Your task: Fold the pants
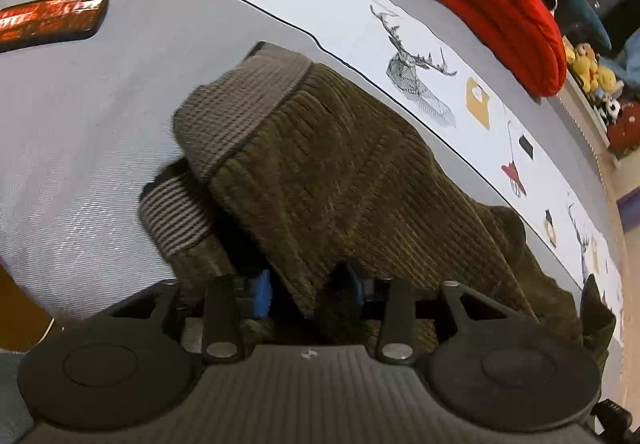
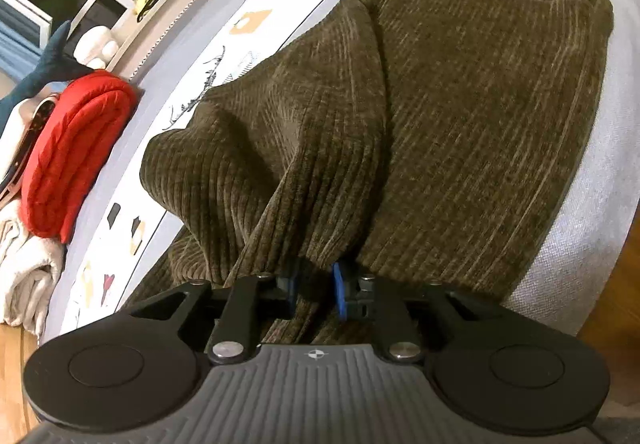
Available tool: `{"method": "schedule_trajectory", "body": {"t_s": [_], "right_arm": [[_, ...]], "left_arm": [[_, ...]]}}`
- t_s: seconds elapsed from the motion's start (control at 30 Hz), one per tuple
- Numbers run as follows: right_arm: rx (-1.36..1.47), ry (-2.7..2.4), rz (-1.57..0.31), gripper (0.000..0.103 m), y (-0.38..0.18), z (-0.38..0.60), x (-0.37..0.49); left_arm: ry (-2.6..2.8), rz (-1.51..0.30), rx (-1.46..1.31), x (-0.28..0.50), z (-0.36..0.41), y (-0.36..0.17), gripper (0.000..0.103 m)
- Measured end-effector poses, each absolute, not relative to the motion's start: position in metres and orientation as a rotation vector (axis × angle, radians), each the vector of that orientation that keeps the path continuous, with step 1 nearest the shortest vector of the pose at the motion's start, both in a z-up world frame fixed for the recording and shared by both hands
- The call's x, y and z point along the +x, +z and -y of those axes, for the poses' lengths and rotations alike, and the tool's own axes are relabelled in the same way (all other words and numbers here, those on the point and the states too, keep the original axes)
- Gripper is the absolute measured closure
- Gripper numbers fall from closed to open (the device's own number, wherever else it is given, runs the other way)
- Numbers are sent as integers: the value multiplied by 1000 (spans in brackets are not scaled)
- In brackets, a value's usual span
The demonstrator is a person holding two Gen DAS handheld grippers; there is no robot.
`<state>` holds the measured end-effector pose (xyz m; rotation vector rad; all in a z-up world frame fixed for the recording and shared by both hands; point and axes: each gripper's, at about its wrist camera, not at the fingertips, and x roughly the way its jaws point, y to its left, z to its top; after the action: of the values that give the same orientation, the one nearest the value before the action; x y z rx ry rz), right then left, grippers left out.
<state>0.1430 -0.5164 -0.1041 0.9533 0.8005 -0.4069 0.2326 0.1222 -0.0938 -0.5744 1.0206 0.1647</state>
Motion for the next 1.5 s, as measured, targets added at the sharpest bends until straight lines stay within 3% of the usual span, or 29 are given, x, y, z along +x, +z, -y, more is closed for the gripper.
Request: {"method": "schedule_trajectory", "body": {"t_s": [0.1, 0.27, 0.4, 0.53, 1.5], "right_arm": [[968, -420, -799, 81, -104, 518, 147], [984, -444, -789, 70, -104, 518, 148], [964, -461, -792, 68, -104, 514, 151], [954, -472, -791, 65, -103, 512, 153], [1038, -464, -772, 61, -106, 520, 149]], "left_arm": [[167, -1033, -563, 237, -118, -97, 44], [166, -1038, -570, 240, -118, -98, 41], [164, -1038, -545, 239, -116, -96, 41], [163, -1039, -521, 238, -113, -95, 29], [158, -1028, -500, 239, -111, -90, 29]]}}
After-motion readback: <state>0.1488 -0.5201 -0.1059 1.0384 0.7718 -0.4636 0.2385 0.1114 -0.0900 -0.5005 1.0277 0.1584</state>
